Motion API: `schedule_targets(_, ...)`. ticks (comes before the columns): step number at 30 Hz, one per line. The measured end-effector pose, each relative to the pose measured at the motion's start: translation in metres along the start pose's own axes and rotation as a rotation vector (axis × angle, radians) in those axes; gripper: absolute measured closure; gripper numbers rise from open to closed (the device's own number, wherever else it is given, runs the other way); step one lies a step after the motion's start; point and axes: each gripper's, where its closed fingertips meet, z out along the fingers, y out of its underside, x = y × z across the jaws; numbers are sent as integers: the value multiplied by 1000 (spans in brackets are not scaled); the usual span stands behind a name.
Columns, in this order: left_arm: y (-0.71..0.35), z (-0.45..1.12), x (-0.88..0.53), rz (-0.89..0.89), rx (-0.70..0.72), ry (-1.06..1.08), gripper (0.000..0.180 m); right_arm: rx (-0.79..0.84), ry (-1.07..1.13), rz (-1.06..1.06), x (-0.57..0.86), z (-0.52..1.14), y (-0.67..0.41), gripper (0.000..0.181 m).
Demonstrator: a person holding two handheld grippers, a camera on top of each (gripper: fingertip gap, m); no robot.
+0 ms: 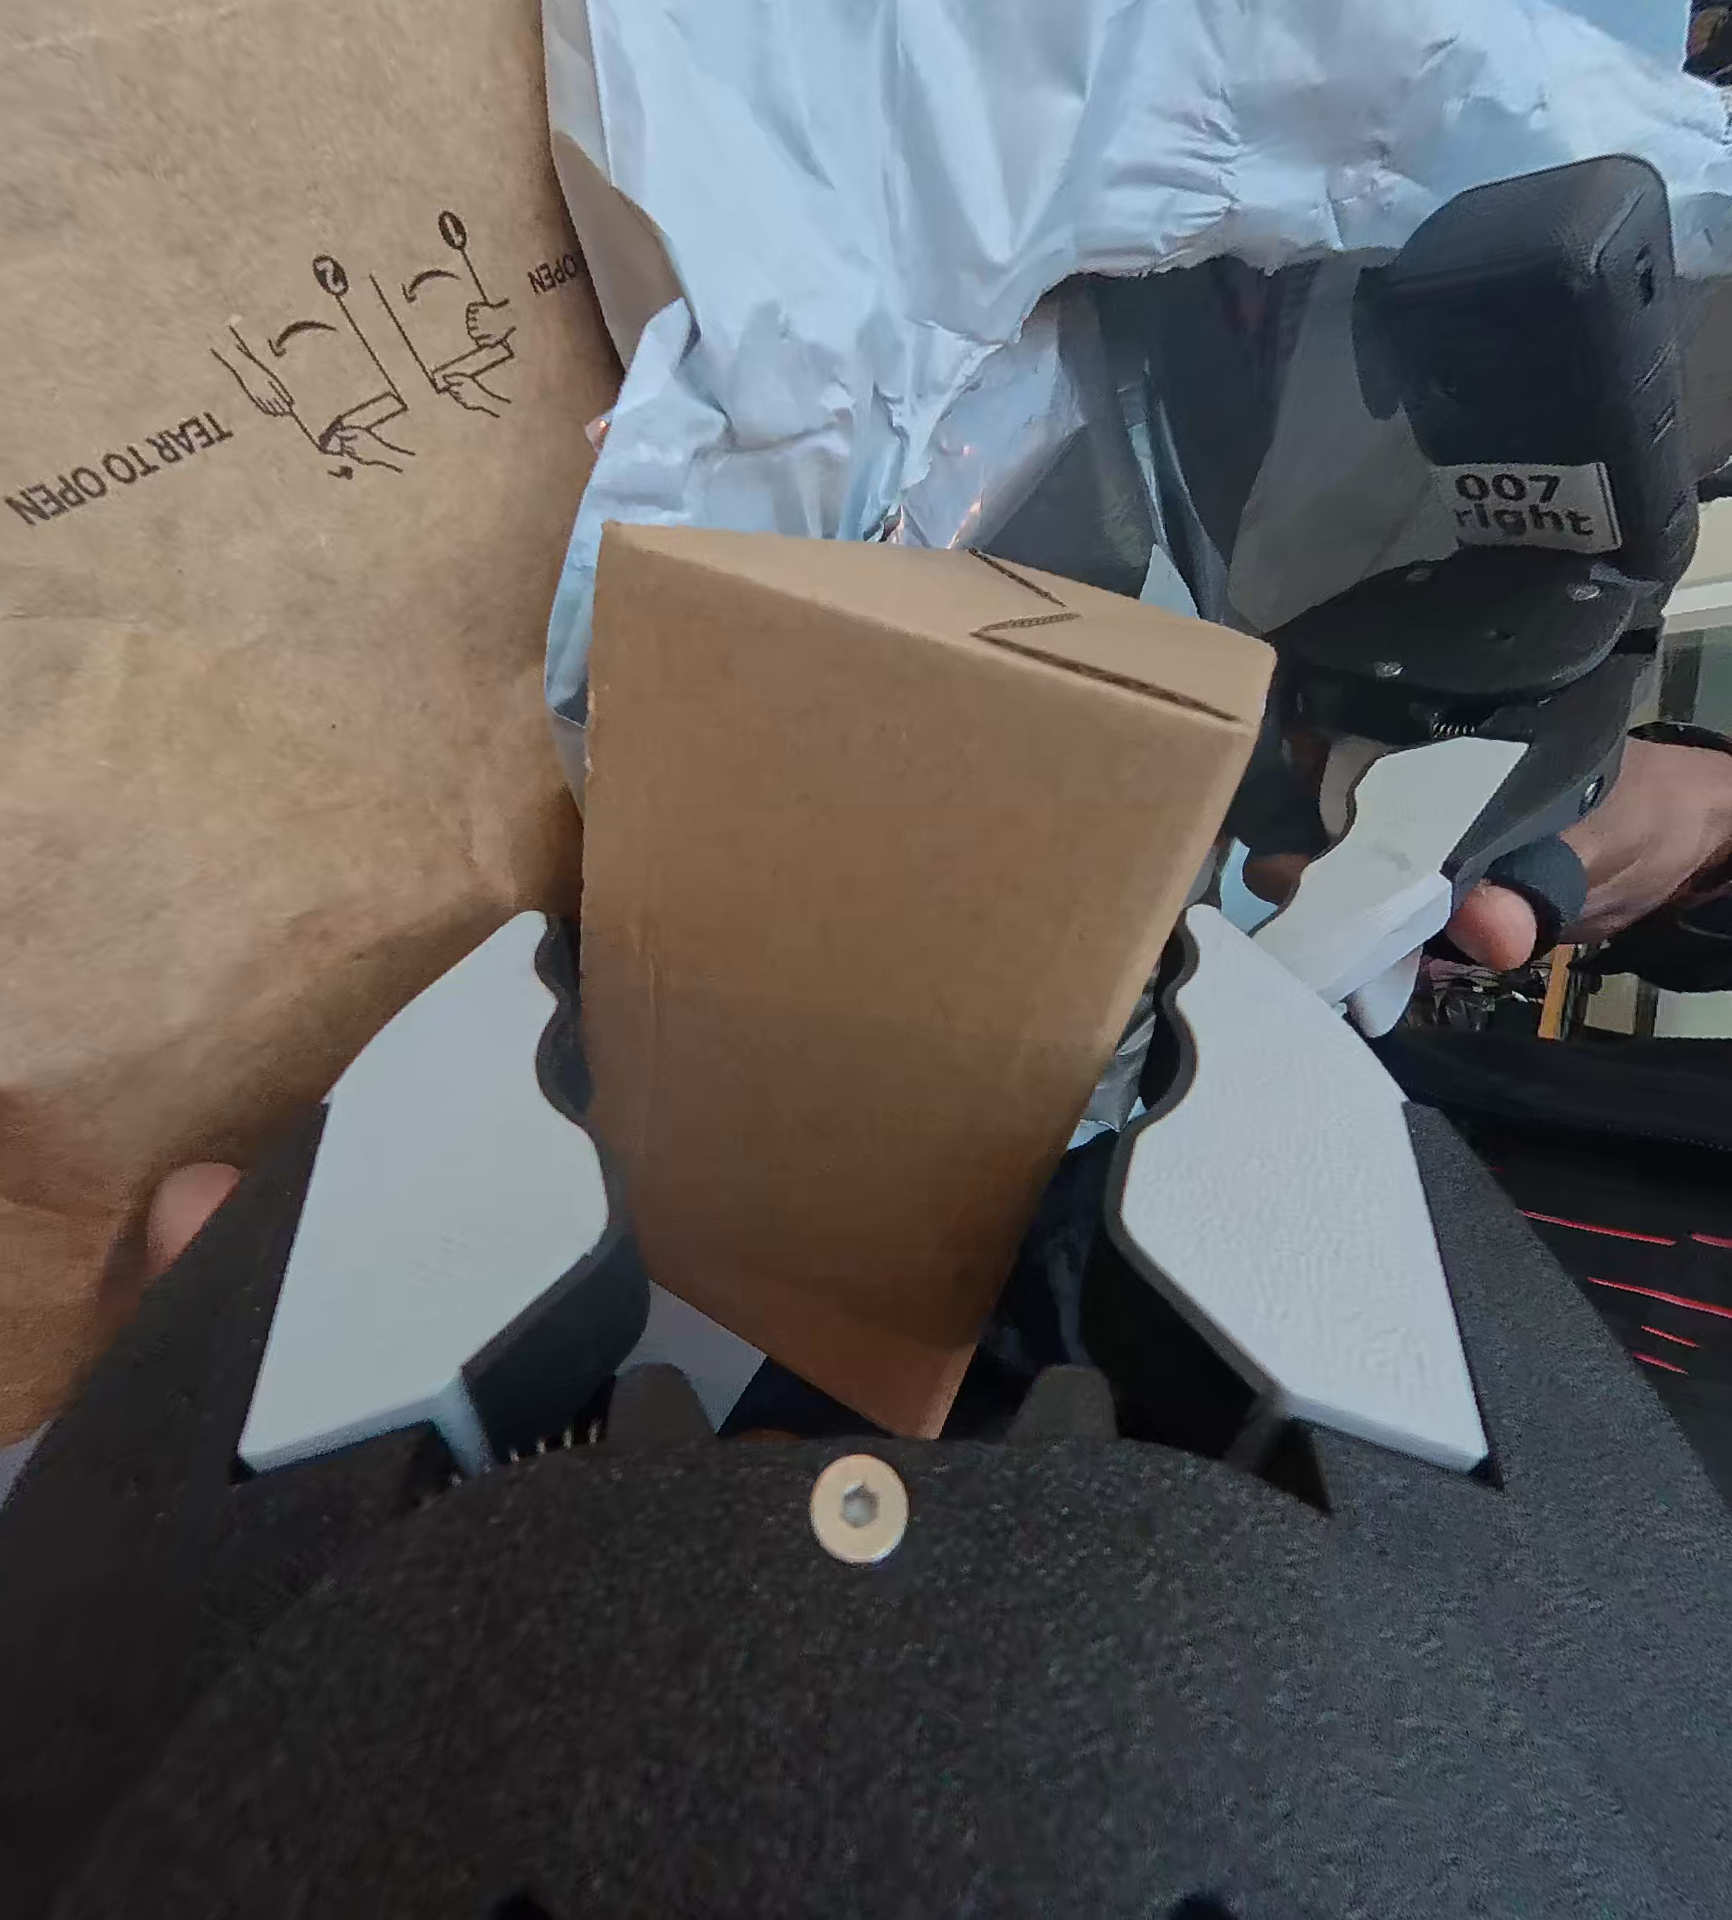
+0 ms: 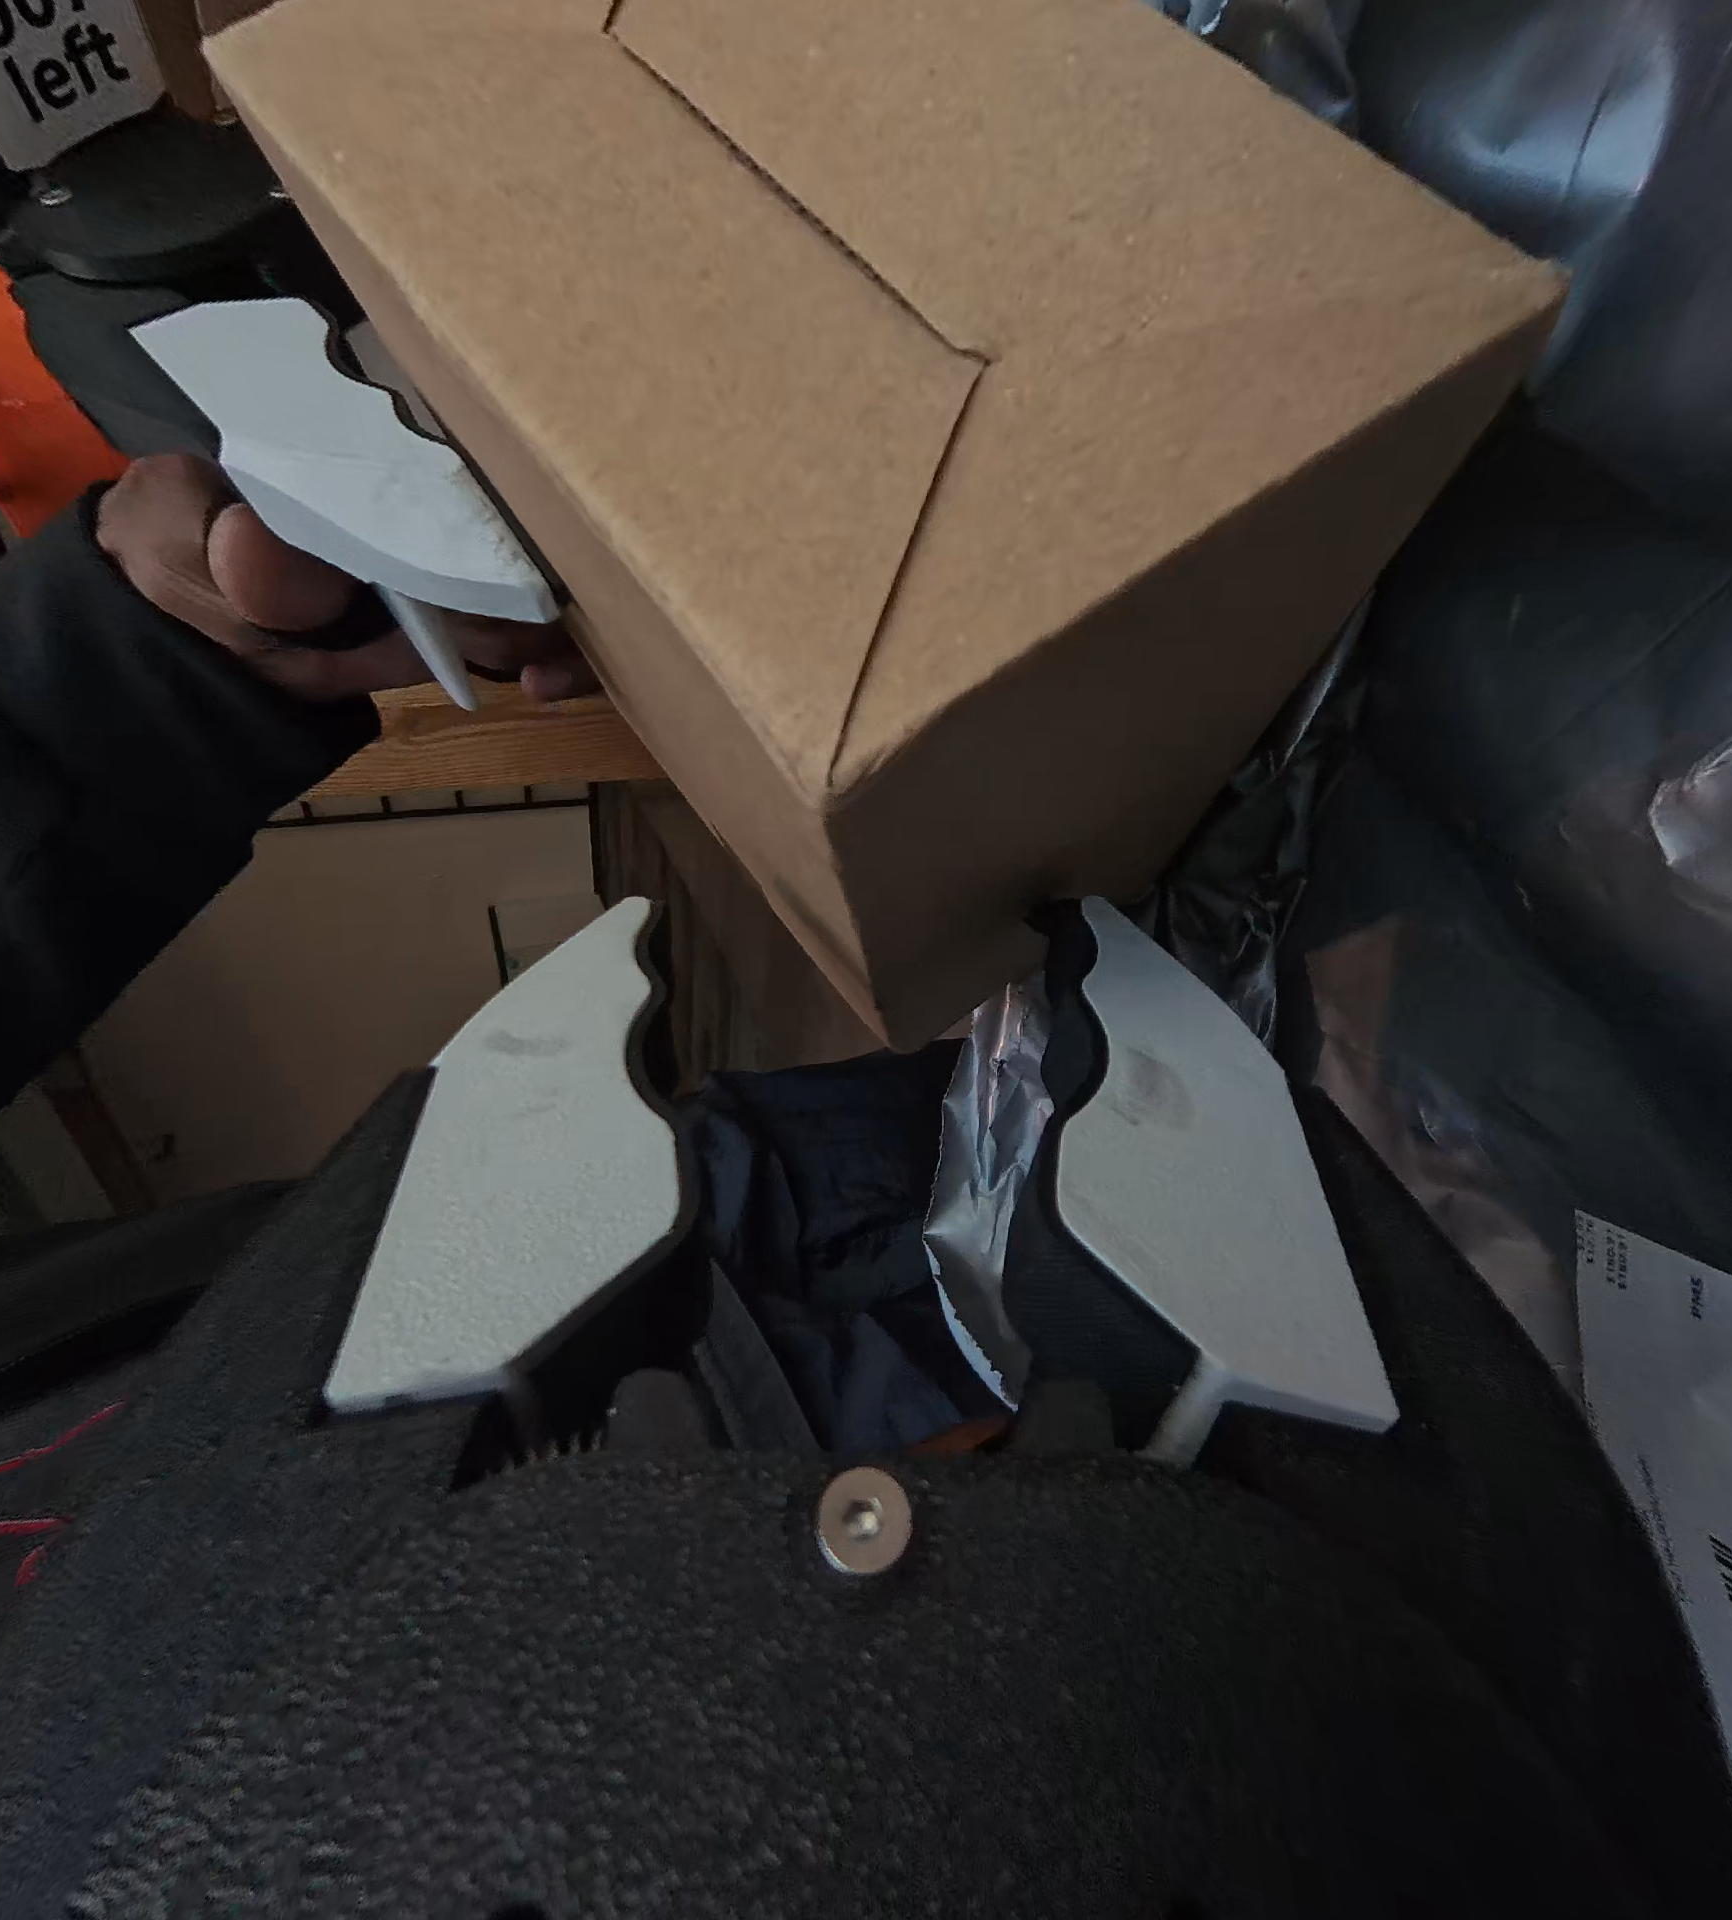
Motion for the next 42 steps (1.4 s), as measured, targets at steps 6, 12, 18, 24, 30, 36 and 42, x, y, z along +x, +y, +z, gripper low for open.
schedule_targets(6,12,5,6,241,-105,-78,72,19,40,-21,7,-2,-1,112)
schedule_targets(12,10,6,20,363,-123,-35,81,39,54,49,23,-7,3,120)
schedule_targets(18,6,12,14,294,-150,-1,81,27,95,76,27,-4,5,122)
schedule_targets(24,4,15,28,233,-171,124,81,24,77,113,38,-9,15,120)
schedule_targets(30,17,35,25,355,-262,-57,71,-2,102,80,37,-10,16,125)
schedule_targets(36,24,37,25,361,-295,-155,73,-27,103,81,39,-10,22,123)
schedule_targets(42,32,34,30,341,-307,-196,75,-36,109,59,35,-12,28,125)
